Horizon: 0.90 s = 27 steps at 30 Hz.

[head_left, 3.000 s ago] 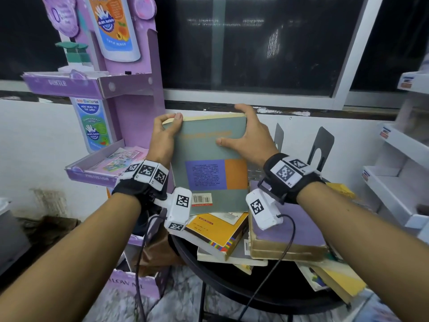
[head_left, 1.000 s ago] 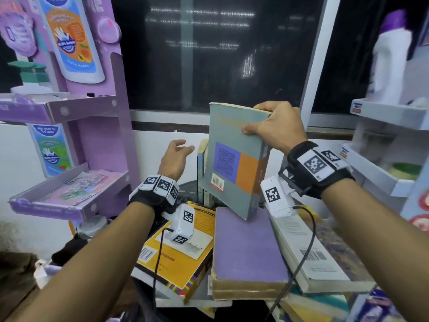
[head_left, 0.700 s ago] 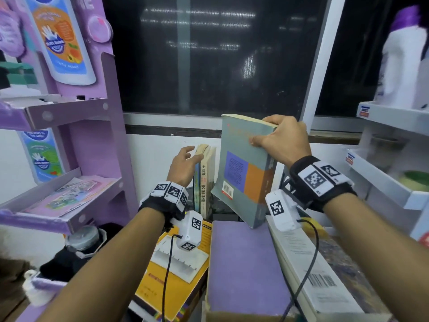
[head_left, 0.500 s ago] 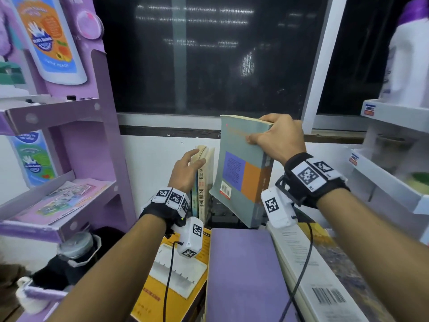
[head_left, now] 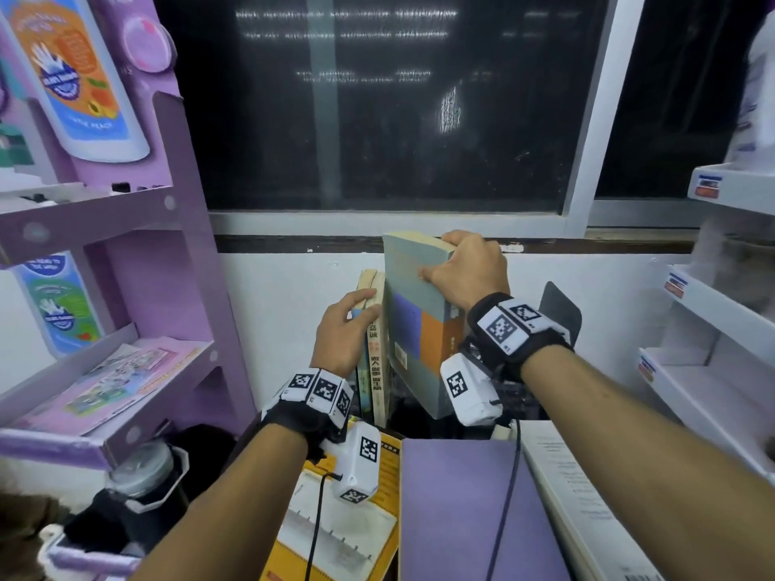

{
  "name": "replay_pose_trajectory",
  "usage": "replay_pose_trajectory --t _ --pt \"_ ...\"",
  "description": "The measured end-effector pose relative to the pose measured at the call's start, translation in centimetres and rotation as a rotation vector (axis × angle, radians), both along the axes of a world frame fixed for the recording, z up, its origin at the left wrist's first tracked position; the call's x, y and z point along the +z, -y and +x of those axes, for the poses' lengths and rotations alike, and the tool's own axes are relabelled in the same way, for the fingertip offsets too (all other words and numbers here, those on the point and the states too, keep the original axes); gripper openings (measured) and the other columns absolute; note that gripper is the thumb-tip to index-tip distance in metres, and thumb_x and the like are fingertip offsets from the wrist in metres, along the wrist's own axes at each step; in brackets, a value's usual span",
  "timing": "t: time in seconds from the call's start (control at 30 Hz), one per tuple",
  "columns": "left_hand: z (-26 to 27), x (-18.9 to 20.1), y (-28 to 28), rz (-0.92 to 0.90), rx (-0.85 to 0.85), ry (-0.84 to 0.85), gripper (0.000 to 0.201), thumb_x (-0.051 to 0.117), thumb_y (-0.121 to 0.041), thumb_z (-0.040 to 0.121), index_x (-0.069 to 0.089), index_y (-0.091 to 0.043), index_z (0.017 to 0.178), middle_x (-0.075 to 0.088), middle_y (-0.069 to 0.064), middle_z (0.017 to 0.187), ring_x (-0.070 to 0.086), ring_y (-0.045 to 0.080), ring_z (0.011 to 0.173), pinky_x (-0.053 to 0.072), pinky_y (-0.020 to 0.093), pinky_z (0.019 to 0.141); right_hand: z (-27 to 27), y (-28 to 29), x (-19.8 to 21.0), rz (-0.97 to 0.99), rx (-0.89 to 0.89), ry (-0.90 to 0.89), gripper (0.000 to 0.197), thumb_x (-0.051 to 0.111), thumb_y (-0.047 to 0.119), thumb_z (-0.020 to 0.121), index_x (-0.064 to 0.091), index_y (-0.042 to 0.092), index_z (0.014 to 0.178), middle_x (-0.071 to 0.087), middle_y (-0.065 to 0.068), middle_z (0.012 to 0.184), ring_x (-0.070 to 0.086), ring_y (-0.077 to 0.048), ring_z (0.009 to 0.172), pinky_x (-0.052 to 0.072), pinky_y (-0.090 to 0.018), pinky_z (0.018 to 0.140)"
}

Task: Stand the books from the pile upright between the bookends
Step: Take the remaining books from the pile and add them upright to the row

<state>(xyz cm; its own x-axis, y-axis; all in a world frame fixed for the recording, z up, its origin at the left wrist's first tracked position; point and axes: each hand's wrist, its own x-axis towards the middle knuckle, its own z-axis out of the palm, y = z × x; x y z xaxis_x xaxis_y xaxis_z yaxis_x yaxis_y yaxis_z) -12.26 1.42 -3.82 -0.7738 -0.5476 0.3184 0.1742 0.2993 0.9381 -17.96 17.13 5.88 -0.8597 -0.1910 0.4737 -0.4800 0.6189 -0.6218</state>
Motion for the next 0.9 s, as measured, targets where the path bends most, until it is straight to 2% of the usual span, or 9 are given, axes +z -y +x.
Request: replay_pose_trajectory --t 0.07,0.13,0.27,0.37,0.47,0.57,0.73,0.83,0.9 --pt "0.1 -0.2 0.4 0.003 0.001 -0.011 0.025 0.060 -0.026 0.091 0.067 -0.031 0.115 0.058 -0.003 0.130 0.056 0.016 0.111 0.043 0.027 0.090 -0.4 0.8 -0.8 0.017 -0.005 0.020 0.039 0.075 0.026 0.077 0.065 0.015 0.113 0.066 -0.013 0.111 0.058 -0.032 0.106 0.049 -0.033 0.085" --pt "0.1 -0.3 0.7 0.025 -0.007 -0.021 0.023 0.061 -0.028 0.090 0.068 -0.035 0.111 0.059 -0.003 0.129 0.060 0.018 0.107 0.049 0.034 0.094 -0.9 1.4 -1.4 0.018 -0.005 0.037 0.039 0.075 0.028 0.078 0.065 0.015 0.114 0.066 -0.012 0.112 0.059 -0.032 0.105 0.050 -0.034 0.085" --pt "0.1 -0.3 0.8 0.034 -0.025 -0.026 0.021 0.061 -0.026 0.090 0.069 -0.035 0.108 0.062 -0.001 0.124 0.064 0.019 0.095 0.053 0.035 0.088 -1.9 2.4 -2.3 0.052 -0.012 0.055 0.040 0.074 0.030 0.078 0.065 0.016 0.114 0.068 -0.010 0.109 0.061 -0.031 0.102 0.049 -0.030 0.081" --pt "0.0 -0.4 0.9 0.003 -0.045 -0.032 0.021 0.061 -0.028 0.091 0.068 -0.036 0.108 0.060 -0.003 0.126 0.062 0.020 0.101 0.051 0.038 0.093 -2.4 2.8 -2.9 0.039 -0.021 0.065 0.043 0.074 0.031 0.078 0.064 0.015 0.116 0.068 -0.012 0.110 0.062 -0.032 0.102 0.051 -0.033 0.082" --pt "-0.2 -0.6 0.7 -0.006 -0.060 -0.029 0.021 0.060 -0.028 0.092 0.068 -0.036 0.110 0.057 -0.003 0.128 0.060 0.020 0.104 0.051 0.036 0.092 -3.0 3.3 -3.5 0.029 -0.042 0.081 0.044 0.074 0.035 0.079 0.063 0.013 0.116 0.066 -0.011 0.110 0.061 -0.032 0.101 0.052 -0.035 0.083" --pt "-0.2 -0.6 0.6 -0.004 -0.063 -0.035 0.021 0.060 -0.029 0.092 0.068 -0.036 0.110 0.055 -0.005 0.126 0.060 0.021 0.106 0.050 0.042 0.095 -3.3 3.7 -3.8 0.027 -0.049 0.079 0.036 0.072 0.031 0.079 0.064 0.014 0.110 0.068 -0.011 0.106 0.063 -0.032 0.095 0.056 -0.038 0.080" --pt "-0.5 -0.8 0.8 -0.006 -0.069 -0.040 0.021 0.061 -0.030 0.092 0.068 -0.037 0.110 0.054 -0.006 0.124 0.059 0.021 0.107 0.050 0.046 0.096 -3.1 4.3 -4.2 0.016 -0.009 0.082 0.041 0.073 0.035 0.079 0.063 0.016 0.115 0.068 -0.012 0.108 0.063 -0.033 0.098 0.057 -0.042 0.082" --pt "-0.5 -0.9 1.0 0.002 -0.063 -0.043 0.021 0.061 -0.032 0.091 0.067 -0.039 0.110 0.054 -0.007 0.126 0.060 0.022 0.107 0.050 0.046 0.096 -2.7 4.7 -4.5 0.027 0.028 0.098 0.045 0.072 0.036 0.080 0.061 0.019 0.121 0.068 -0.010 0.109 0.064 -0.032 0.100 0.054 -0.035 0.079" --pt "-0.3 -0.8 1.2 -0.004 -0.074 -0.048 0.021 0.062 -0.035 0.089 0.067 -0.041 0.109 0.054 -0.007 0.128 0.061 0.024 0.108 0.050 0.048 0.097 -2.4 4.6 -4.5 0.037 0.048 0.123 0.048 0.071 0.035 0.082 0.058 0.018 0.126 0.066 -0.009 0.115 0.062 -0.030 0.104 0.046 -0.029 0.073"
